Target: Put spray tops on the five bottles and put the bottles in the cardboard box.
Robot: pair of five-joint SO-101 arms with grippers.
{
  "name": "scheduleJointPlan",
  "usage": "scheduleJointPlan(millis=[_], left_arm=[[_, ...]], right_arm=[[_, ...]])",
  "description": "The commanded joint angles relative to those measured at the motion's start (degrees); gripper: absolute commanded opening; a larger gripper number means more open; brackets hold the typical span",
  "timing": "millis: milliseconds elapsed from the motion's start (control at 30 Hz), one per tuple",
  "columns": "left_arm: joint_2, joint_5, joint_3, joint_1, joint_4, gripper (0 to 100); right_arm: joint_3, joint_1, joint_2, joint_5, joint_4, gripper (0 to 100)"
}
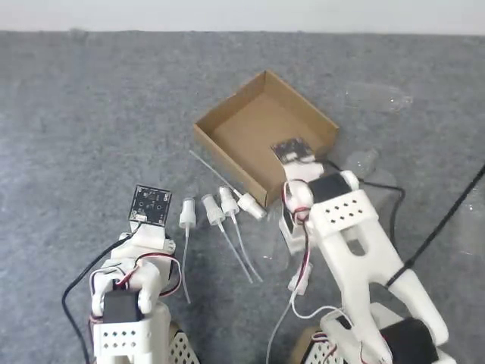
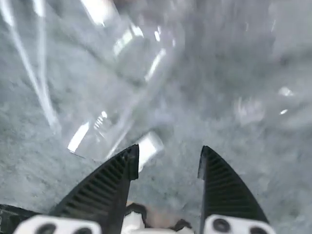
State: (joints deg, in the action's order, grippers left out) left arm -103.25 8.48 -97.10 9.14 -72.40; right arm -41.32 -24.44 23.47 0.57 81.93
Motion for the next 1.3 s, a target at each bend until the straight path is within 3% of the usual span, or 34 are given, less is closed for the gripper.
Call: scheduleJointPlan(millis=[0,200,500,1067,1133,1267], left_arm=[[-1.1,0.5,0.6,0.3,0.0,3],[-1.1,0.5,0.6,0.3,0.0,3],[-1.1,0.5,0.6,0.1,0.0,3],[-1.1,0.5,0.6,0.3,0.0,3],[-1.1,0.5,0.6,0.3,0.0,3],[-1.1,0.5,0.6,0.3,0.0,3]], right_arm=[[-3.9,-0.7,2.9,1.1,-1.9,18.0],[-13.3,-3.5,2.9,1.5,-12.2,18.0],[-14.8,-10.9,2.9,6.3,-15.4,18.1],[-14.9,-10.9,8.0,6.6,-17.5,17.7],[-14.9,-10.8,8.4,4.0,-17.3,18.0],[-15.0,-10.9,8.7,-8.5,-12.4,18.0]])
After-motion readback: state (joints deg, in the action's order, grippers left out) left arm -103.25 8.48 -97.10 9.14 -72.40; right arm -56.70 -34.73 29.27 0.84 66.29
